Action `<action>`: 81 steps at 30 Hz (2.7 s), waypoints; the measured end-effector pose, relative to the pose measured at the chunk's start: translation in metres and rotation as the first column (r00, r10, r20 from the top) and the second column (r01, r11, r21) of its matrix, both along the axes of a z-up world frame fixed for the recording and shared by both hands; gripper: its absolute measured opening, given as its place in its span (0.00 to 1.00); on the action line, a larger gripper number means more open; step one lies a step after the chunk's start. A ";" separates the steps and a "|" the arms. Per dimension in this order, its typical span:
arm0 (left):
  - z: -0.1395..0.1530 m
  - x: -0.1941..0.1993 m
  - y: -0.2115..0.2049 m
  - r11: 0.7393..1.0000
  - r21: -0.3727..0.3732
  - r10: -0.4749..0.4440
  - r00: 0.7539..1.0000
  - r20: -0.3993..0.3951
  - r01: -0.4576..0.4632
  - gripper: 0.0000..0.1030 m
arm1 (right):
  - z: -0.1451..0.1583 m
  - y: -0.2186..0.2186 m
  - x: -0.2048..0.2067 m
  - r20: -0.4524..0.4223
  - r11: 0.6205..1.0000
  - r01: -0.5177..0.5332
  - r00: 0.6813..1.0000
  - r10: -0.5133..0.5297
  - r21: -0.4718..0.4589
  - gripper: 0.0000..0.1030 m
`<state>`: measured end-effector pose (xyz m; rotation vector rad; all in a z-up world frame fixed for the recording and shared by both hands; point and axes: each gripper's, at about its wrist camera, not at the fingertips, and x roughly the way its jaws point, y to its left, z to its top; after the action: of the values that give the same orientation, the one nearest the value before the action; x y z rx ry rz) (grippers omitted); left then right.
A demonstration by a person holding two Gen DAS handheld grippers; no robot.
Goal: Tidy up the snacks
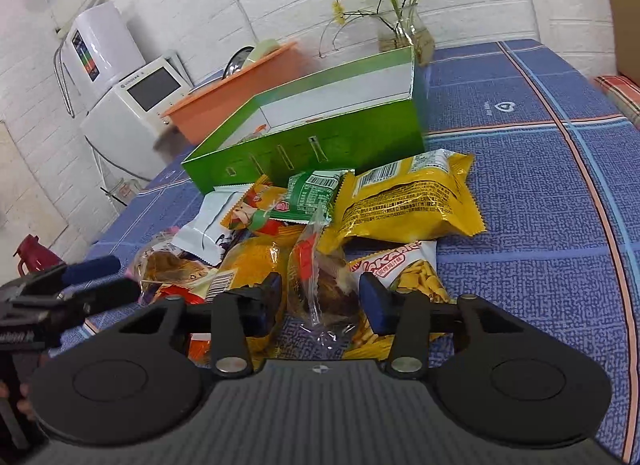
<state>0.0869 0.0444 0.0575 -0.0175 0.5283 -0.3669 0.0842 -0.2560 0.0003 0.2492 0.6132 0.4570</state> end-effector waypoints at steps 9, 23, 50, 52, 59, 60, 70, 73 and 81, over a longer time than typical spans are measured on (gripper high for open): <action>-0.023 0.052 0.011 0.977 0.059 -0.204 0.977 -0.054 0.207 0.79 | 0.002 0.012 -0.003 0.050 0.994 -0.016 0.999 0.022 -0.111 0.68; -0.019 0.017 0.040 0.992 -0.049 -0.118 0.992 -0.051 0.116 0.66 | 0.013 0.010 -0.020 0.108 1.000 0.010 0.994 -0.007 -0.024 0.60; 0.027 0.192 -0.019 0.976 -0.190 0.114 0.993 0.026 -0.107 0.66 | 0.033 -0.014 0.124 -0.011 0.876 0.084 0.996 -0.090 0.474 0.61; 0.019 0.201 -0.024 0.984 -0.149 0.100 0.995 0.021 -0.096 0.67 | 0.032 -0.012 0.131 0.005 0.890 0.098 0.994 -0.112 0.446 0.66; 0.018 0.205 -0.014 0.986 -0.145 0.093 0.995 0.029 -0.088 0.78 | 0.040 -0.007 0.131 0.121 0.923 0.214 0.957 -0.264 0.321 1.00; 0.021 0.203 -0.009 0.984 -0.152 0.098 0.995 0.029 -0.092 0.78 | 0.042 -0.009 0.127 0.132 0.924 0.219 0.953 -0.271 0.314 1.00; 0.044 0.151 0.038 0.982 -0.073 0.179 0.982 0.058 -0.174 0.95 | 0.036 0.003 0.040 0.039 0.971 0.127 0.990 -0.137 0.201 1.00; 0.041 0.117 0.048 0.982 -0.006 0.191 0.979 0.076 -0.191 0.99 | 0.031 0.017 0.010 0.060 0.989 0.084 0.994 -0.092 0.126 1.00; 0.003 0.047 0.068 0.980 0.037 0.195 0.979 0.065 -0.198 0.99 | 0.021 0.053 -0.027 0.145 0.998 0.044 0.989 -0.037 -0.046 1.00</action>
<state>0.1335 0.1129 0.0606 -0.0160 0.4694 -0.1622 0.0574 -0.2034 0.0210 0.1802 0.4763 0.4162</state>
